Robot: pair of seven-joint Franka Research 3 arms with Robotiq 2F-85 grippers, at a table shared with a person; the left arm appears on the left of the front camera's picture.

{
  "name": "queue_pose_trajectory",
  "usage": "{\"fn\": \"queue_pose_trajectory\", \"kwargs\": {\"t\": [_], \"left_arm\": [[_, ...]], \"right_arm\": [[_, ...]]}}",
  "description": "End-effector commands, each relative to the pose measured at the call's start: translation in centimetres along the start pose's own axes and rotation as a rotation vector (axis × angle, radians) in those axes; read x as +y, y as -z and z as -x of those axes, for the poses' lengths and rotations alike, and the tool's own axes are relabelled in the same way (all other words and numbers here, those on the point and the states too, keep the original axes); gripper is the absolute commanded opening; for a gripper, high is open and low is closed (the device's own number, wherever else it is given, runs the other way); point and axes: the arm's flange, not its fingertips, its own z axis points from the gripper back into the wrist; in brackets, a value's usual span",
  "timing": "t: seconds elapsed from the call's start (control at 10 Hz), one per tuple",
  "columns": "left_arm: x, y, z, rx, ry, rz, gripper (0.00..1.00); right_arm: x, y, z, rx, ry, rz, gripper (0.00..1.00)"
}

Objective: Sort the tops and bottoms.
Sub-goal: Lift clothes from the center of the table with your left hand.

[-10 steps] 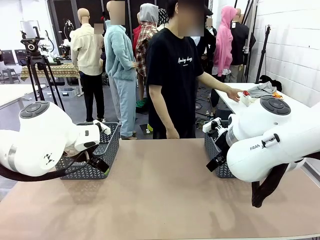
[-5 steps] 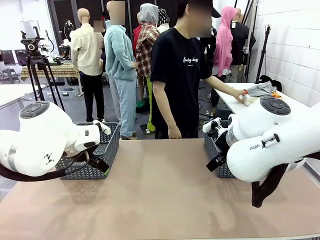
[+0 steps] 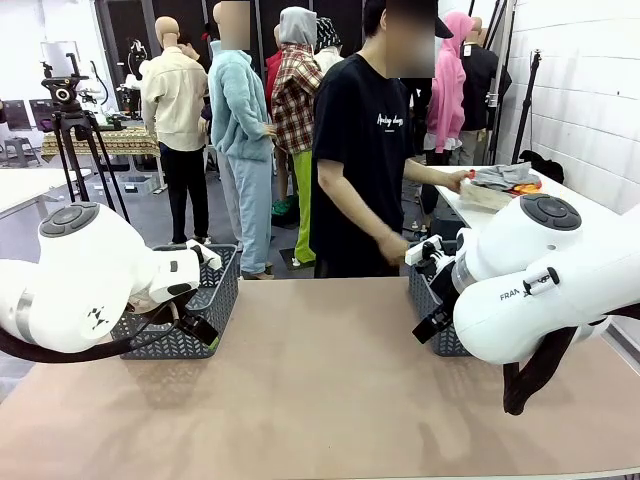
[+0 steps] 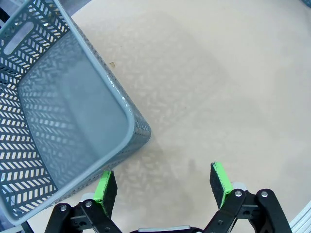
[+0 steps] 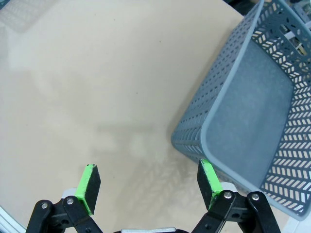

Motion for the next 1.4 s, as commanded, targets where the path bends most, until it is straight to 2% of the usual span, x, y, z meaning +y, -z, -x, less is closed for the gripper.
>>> {"fn": "queue_pose_trajectory", "kwargs": {"t": [0.0, 1.3], "left_arm": [[0.15, 0.00, 0.04, 0.000, -0.003, 0.000, 1.00], [0.15, 0.00, 0.04, 0.000, -0.003, 0.000, 1.00]], "right_arm": [[-0.01, -0.01, -0.01, -0.001, 0.000, 0.000, 1.00], [-0.01, -0.01, -0.01, -0.001, 0.000, 0.000, 1.00]]}}
